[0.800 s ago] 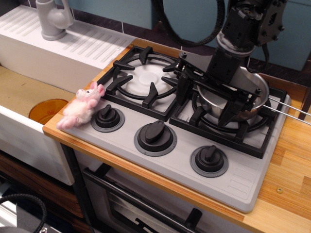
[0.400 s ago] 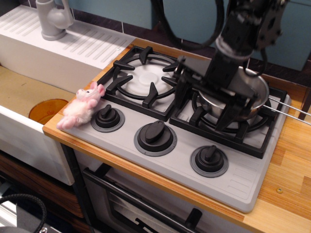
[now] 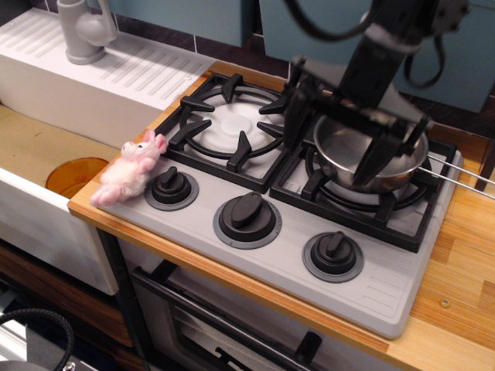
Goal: End effector reaching pot or pan
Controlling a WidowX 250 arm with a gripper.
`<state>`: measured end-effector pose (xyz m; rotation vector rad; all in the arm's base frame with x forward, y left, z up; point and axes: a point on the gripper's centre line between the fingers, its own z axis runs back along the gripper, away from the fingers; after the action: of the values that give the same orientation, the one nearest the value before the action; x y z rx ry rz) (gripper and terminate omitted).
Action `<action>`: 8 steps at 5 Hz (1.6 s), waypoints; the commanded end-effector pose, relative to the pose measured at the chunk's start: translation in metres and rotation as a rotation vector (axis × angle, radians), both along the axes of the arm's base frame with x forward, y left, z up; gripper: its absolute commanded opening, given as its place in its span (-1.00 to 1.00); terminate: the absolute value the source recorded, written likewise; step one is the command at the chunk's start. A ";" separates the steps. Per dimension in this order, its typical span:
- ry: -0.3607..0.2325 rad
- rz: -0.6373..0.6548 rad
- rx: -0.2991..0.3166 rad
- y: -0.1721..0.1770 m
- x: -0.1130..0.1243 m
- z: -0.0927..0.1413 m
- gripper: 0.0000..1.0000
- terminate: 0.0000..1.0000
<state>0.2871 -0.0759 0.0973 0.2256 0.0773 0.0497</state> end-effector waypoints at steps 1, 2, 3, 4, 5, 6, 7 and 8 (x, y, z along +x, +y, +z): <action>-0.053 -0.022 -0.089 0.008 0.025 0.026 1.00 -1.00; -0.091 -0.061 -0.069 0.025 0.052 0.017 1.00 -1.00; -0.113 -0.085 -0.055 0.039 0.071 0.014 1.00 -1.00; -0.125 -0.105 -0.045 0.052 0.080 0.013 1.00 -1.00; -0.127 -0.114 -0.041 0.057 0.080 0.011 1.00 -1.00; -0.110 -0.119 -0.058 0.057 0.075 -0.001 1.00 -1.00; -0.100 -0.141 -0.068 0.051 0.056 -0.027 1.00 -1.00; -0.090 -0.128 -0.092 0.040 0.054 -0.032 1.00 -1.00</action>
<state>0.3349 -0.0328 0.0491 0.1360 0.0243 -0.0674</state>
